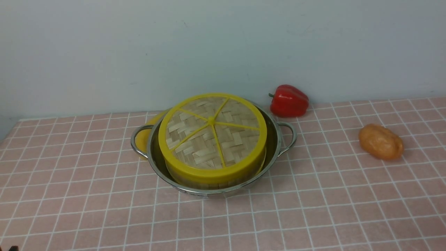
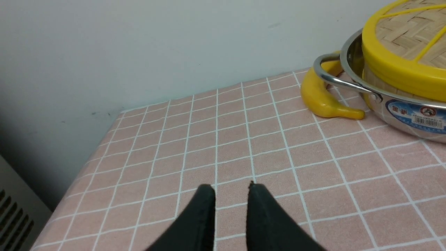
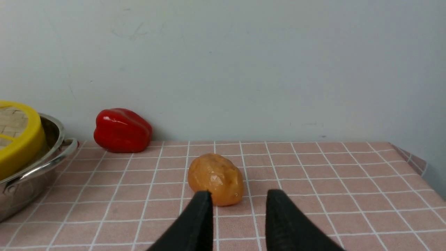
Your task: Place the steamer in the pot on the pink tablecloth, and put the lid on the steamer.
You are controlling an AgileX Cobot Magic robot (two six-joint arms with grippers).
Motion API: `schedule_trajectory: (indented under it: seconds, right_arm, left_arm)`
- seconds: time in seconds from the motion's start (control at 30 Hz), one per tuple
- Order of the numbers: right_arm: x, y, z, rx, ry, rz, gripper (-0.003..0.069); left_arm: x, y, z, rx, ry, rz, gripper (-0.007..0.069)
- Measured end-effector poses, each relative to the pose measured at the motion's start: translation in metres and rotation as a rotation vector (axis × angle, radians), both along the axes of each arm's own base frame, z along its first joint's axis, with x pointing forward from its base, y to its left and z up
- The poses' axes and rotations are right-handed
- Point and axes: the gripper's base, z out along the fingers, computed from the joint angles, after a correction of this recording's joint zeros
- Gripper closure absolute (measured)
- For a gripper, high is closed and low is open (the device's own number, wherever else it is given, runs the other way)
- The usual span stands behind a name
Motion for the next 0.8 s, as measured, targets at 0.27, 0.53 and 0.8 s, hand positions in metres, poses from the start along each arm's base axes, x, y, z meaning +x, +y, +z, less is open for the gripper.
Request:
schedule_trajectory:
  seconds: [0.27,0.53,0.8]
  right_arm:
    - [0.0,0.0,-0.0003,0.001,0.001,0.0,0.0419]
    - [0.0,0.0,-0.0003,0.001,0.001,0.0,0.0419]
    - [0.0,0.0,-0.0003,0.001,0.001,0.0,0.0419]
  left_arm:
    - [0.0,0.0,0.0,0.0,0.0,0.0,0.0475]
    - [0.0,0.0,0.0,0.0,0.0,0.0,0.0455]
    - [0.0,0.0,0.0,0.0,0.0,0.0,0.0435]
